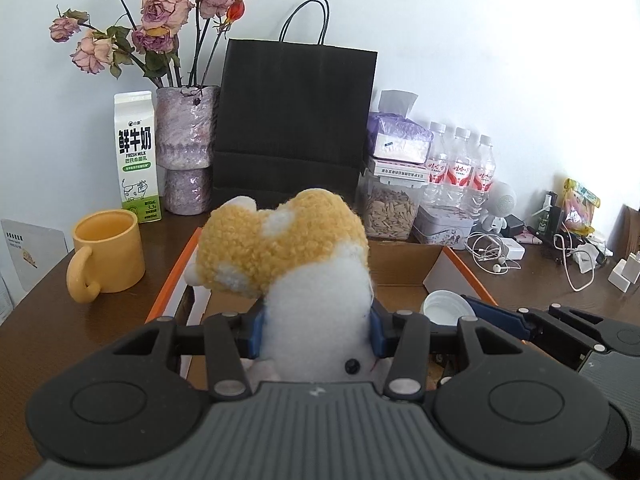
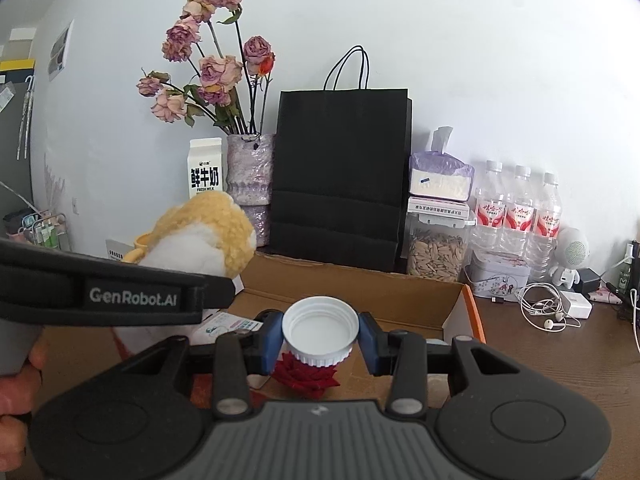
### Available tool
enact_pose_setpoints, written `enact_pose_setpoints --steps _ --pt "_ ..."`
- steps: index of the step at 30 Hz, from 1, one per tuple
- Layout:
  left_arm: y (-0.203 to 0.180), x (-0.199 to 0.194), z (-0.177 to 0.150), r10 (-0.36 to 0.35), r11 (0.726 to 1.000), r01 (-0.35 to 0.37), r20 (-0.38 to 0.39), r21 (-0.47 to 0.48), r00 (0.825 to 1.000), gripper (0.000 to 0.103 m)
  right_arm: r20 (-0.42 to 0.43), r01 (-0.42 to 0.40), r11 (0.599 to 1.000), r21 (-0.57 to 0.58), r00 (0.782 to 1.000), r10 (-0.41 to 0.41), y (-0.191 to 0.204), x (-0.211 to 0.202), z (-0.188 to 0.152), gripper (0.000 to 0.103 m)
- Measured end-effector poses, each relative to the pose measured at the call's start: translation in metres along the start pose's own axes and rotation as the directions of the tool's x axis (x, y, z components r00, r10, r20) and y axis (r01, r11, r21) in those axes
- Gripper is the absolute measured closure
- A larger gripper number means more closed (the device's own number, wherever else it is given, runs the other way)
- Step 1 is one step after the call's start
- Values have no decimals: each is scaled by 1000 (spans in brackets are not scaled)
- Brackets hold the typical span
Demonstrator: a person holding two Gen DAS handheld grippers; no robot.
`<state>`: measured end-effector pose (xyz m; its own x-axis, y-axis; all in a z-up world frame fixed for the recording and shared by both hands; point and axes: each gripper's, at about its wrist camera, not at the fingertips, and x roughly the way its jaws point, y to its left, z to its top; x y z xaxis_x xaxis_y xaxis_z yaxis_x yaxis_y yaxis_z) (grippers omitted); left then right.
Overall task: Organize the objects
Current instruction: 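Carry the bottle cap and plush sheep over the cardboard box with both tools, then open both tools to drop the cap and sheep into the box, then withdraw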
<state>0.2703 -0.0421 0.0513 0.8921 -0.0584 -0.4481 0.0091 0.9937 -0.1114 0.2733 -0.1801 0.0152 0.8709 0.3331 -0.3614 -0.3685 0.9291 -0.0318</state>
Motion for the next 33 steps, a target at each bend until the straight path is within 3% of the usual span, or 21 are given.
enact_pose_setpoints --steps 13,24,25,27,28,29,31,33 --pt "-7 65 14 -20 999 18 -65 -31 998 54 -61 22 1000 22 998 -21 -27 56 1 64" --pt "-7 89 12 -18 1000 16 -108 -16 994 54 -97 26 999 20 995 -24 -40 79 -1 64" --pt "-7 89 12 -18 1000 17 -108 -16 994 52 -101 28 999 21 995 -26 -41 79 -1 64" --pt "-6 88 10 -14 1000 13 -100 -14 995 32 -116 28 999 25 993 -25 -42 80 -2 63" --pt "-5 87 9 -7 1000 6 -87 -15 996 3 -118 27 999 32 993 -23 -43 80 -3 55" --pt "-5 83 9 10 1000 -11 -59 -15 998 0 -116 30 999 38 993 -25 -43 79 -3 34" --pt "-5 79 10 24 1000 -24 -37 0 999 0 -94 55 998 28 994 -52 -41 76 -3 7" --pt "-4 76 11 18 1000 -19 -30 -8 999 0 -85 61 998 32 995 -58 -41 73 -2 3"
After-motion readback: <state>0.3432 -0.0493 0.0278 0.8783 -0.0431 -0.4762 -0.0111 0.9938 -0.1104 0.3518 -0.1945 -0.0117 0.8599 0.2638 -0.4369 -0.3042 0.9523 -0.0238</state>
